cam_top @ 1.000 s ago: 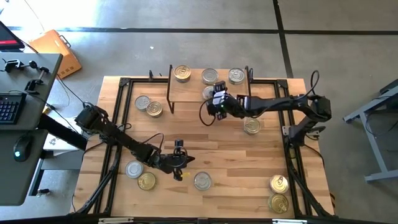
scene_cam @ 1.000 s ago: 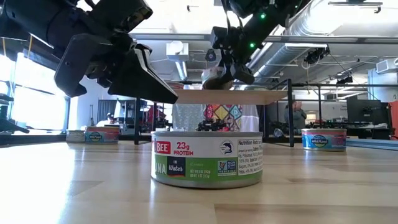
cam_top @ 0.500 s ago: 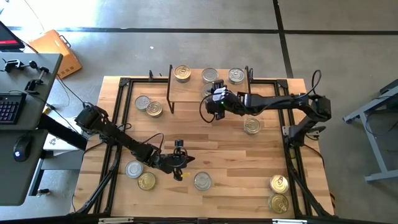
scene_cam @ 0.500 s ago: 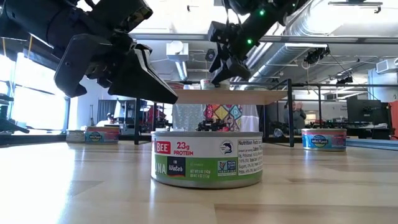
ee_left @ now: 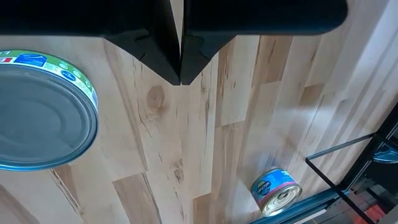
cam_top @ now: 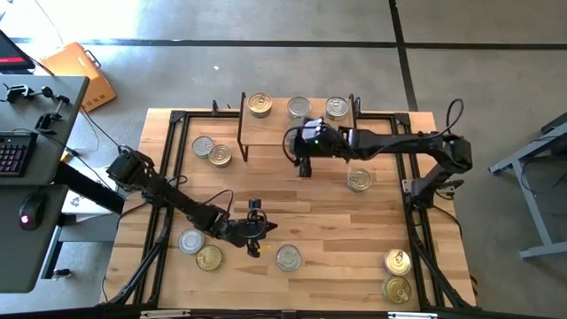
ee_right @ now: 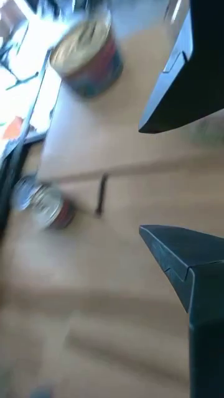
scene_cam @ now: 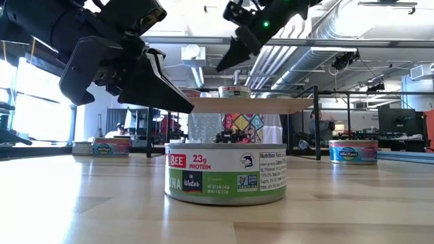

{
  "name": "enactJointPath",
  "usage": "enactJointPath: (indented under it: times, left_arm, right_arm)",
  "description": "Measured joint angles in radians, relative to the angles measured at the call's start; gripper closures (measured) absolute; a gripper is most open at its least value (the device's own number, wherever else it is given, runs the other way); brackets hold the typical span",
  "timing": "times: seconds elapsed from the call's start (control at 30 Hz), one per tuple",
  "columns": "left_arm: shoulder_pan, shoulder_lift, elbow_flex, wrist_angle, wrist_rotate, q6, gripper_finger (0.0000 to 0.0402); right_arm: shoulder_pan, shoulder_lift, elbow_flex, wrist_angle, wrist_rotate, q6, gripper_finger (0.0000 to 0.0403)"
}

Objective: Stack canned seafood by type on shelf
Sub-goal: Put the blue pink tuna can aligned with the other blue pink tuna can on the shelf

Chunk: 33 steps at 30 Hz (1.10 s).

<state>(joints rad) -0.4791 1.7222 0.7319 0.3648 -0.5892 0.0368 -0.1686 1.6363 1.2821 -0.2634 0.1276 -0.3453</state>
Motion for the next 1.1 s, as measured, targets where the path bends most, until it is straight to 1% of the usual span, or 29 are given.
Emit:
enactJointPath:
  times: [0.1, 0.2, 0.23, 0.33, 0.43, 0.53, 0.6, 0.73, 0.8, 0.87, 0.97, 1.03, 1.1]
  left_arm:
    - [-0.022, 0.000, 0.000, -0.003, -0.040, 0.008, 0.0397]
    - [-0.051, 0.000, 0.000, -0.012, -0.112, 0.008, 0.0397]
    - [-0.060, 0.000, 0.000, -0.014, -0.130, 0.008, 0.0397]
    - [-0.081, 0.000, 0.000, -0.032, -0.167, -0.018, 0.0397]
    - [-0.092, -0.008, -0.029, -0.031, -0.226, -0.093, 0.0397]
    - [-0.091, -0.063, -0.122, -0.062, -0.356, -0.275, 0.0397]
    - [-0.090, -0.132, -0.200, -0.065, -0.397, -0.397, 0.0397]
    - [-0.061, -0.322, -0.341, -0.085, -0.389, -0.603, 0.0397]
    - [-0.026, -0.426, -0.394, -0.138, -0.388, -0.656, 0.0397]
    - [0.016, -0.521, -0.427, -0.214, -0.373, -0.662, 0.0397]
    - [0.096, -0.636, -0.436, -0.370, -0.296, -0.631, 0.0397]
    - [0.137, -0.692, -0.438, -0.429, -0.275, -0.576, 0.0397]
    - [0.165, -0.733, -0.438, -0.435, -0.269, -0.484, 0.0397]
  right_arm:
    - [0.064, 0.000, -0.057, 0.100, -0.053, 0.042, 0.0158]
    - [0.161, 0.000, -0.131, 0.241, -0.055, 0.041, 0.0158]
    - [0.193, 0.000, -0.158, 0.284, -0.041, 0.040, 0.0158]
    - [0.288, 0.000, -0.235, 0.407, 0.040, 0.065, 0.0158]
    - [0.377, 0.000, -0.306, 0.498, 0.120, 0.111, 0.0158]
    - [0.461, 0.000, -0.368, 0.563, 0.219, 0.181, 0.0158]
    - [0.511, 0.000, -0.404, 0.605, 0.275, 0.222, 0.0158]
    - [0.588, 0.001, -0.467, 0.678, 0.381, 0.284, 0.0158]
    - [0.612, 0.000, -0.494, 0.739, 0.425, 0.301, 0.0158]
    - [0.624, 0.000, -0.524, 0.788, 0.444, 0.288, 0.0158]
    - [0.625, 0.000, -0.551, 0.828, 0.449, 0.278, 0.0158]
    - [0.620, 0.000, -0.560, 0.829, 0.453, 0.286, 0.0158]
    - [0.617, 0.000, -0.562, 0.822, 0.458, 0.291, 0.0158]
